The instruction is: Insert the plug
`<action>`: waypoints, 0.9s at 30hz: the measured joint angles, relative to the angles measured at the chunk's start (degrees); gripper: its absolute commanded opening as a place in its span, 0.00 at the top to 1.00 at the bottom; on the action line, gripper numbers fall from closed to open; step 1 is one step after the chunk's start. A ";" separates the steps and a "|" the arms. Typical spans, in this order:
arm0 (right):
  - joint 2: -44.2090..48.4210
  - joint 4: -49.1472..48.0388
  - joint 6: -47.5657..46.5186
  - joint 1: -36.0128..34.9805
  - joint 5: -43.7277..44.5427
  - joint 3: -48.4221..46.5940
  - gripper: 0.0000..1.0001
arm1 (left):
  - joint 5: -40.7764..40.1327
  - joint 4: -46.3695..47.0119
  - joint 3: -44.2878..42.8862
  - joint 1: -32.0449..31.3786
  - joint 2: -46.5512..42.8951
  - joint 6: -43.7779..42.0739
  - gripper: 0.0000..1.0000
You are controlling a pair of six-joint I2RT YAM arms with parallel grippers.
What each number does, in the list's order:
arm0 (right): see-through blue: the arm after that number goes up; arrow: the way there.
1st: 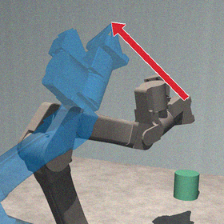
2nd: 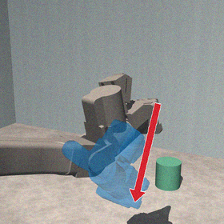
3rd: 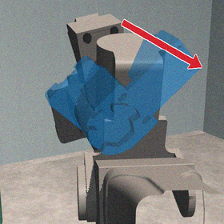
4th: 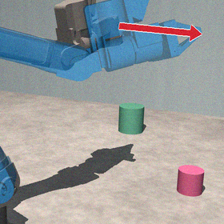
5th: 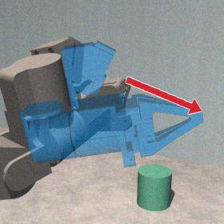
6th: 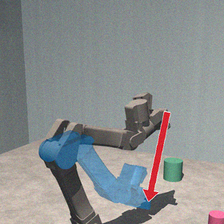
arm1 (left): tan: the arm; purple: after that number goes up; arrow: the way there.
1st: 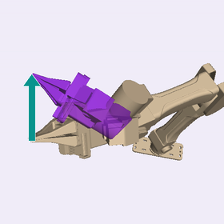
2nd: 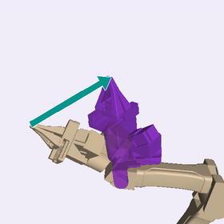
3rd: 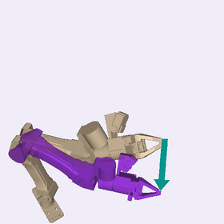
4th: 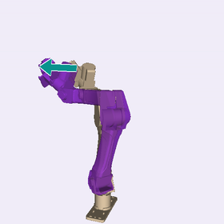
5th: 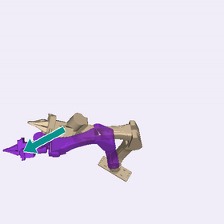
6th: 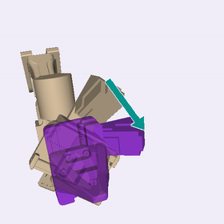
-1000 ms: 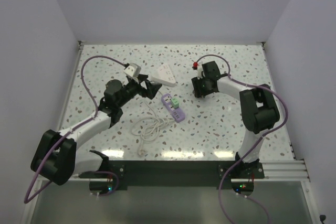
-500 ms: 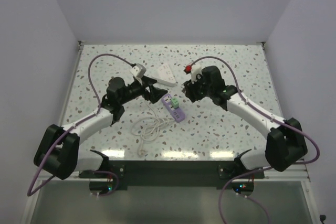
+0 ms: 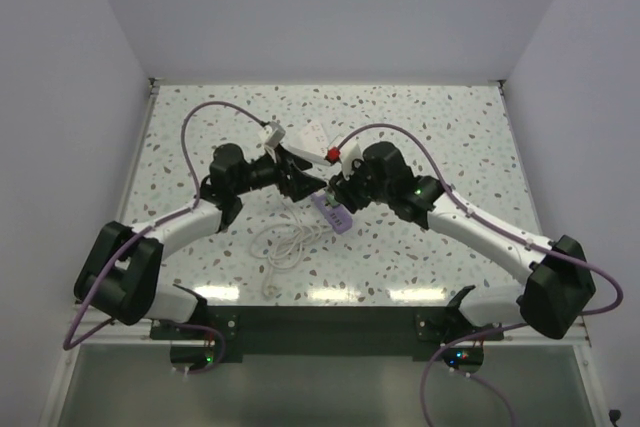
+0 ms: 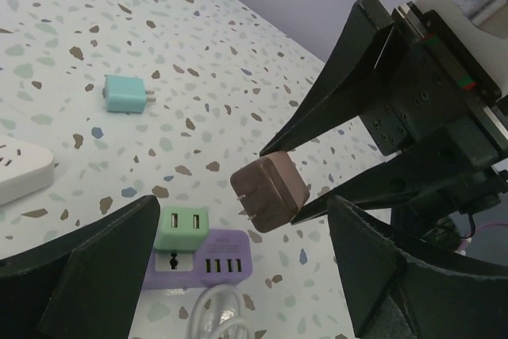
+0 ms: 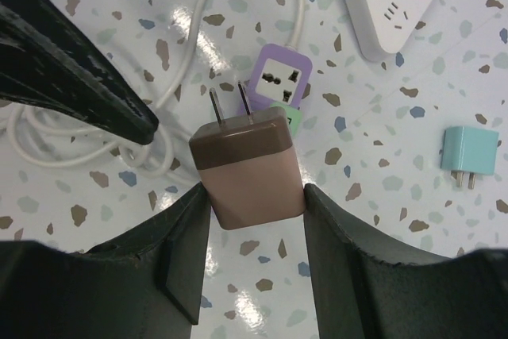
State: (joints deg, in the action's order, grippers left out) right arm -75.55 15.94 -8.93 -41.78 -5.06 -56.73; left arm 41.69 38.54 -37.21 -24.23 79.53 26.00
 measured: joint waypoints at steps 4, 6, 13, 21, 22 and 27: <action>0.20 0.24 -0.20 -1.44 1.05 0.00 0.81 | 0.81 0.63 -0.72 -0.24 1.44 0.55 0.10; 0.44 0.42 -0.31 -1.79 1.31 0.00 0.82 | 1.44 0.92 -1.07 -0.33 2.27 0.90 0.11; 2.49 0.74 -0.90 -3.04 2.62 -0.02 0.82 | 3.89 1.68 -2.62 -1.40 5.70 1.97 0.13; 3.26 1.29 -1.92 -3.98 2.86 -0.13 0.82 | 6.71 4.98 -2.97 -3.30 8.00 4.59 0.36; 3.26 1.29 -2.08 -4.04 2.89 -0.15 0.82 | 7.02 5.33 -2.97 -3.48 8.02 4.79 0.40; 3.26 1.84 -2.64 -4.35 4.15 -0.37 0.76 | 9.05 8.87 -3.39 -4.09 9.22 6.80 0.72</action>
State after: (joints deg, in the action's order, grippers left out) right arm -72.29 17.78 -11.57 -46.13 -0.91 -57.10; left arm 50.74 47.42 -40.60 -28.32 88.75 32.80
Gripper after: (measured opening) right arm 0.497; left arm 0.444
